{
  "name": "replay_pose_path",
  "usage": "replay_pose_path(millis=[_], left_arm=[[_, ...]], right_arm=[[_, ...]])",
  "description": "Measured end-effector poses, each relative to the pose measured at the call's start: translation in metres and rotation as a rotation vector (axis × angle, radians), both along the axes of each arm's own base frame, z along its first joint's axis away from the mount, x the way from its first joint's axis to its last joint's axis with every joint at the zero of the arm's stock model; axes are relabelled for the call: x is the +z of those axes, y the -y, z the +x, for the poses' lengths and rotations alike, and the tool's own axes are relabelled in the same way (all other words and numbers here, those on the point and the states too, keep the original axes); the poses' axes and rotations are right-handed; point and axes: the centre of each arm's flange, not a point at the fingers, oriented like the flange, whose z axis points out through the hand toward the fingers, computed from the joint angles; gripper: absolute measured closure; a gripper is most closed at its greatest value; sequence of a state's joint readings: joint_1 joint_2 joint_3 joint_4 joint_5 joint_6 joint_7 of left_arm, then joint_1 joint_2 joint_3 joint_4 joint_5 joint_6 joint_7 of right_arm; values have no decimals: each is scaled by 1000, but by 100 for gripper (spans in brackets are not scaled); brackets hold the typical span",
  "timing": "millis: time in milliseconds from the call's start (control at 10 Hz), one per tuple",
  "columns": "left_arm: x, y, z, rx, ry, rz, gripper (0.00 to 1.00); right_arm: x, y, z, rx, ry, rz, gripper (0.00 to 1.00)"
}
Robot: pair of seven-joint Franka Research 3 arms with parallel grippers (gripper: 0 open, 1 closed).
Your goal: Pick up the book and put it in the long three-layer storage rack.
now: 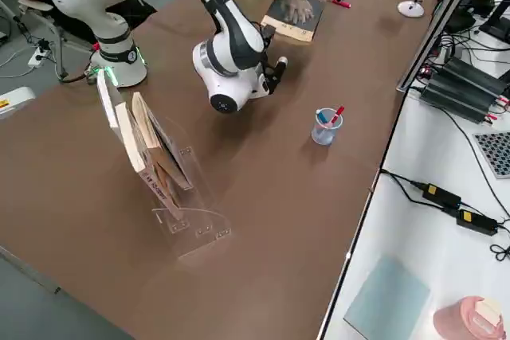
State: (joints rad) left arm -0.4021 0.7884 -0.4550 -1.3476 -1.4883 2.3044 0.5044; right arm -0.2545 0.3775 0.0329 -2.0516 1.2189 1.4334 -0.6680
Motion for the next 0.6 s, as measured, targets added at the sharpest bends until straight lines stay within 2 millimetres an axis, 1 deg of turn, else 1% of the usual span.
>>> replay_pose_path(millis=[300,600], left_arm=[[0,-1,1,1,1,0,100],[0,-1,1,2,1,0,100]], right_arm=[[4,1,-2,12,-36,23,0],[13,12,0,12,-64,43,0]])
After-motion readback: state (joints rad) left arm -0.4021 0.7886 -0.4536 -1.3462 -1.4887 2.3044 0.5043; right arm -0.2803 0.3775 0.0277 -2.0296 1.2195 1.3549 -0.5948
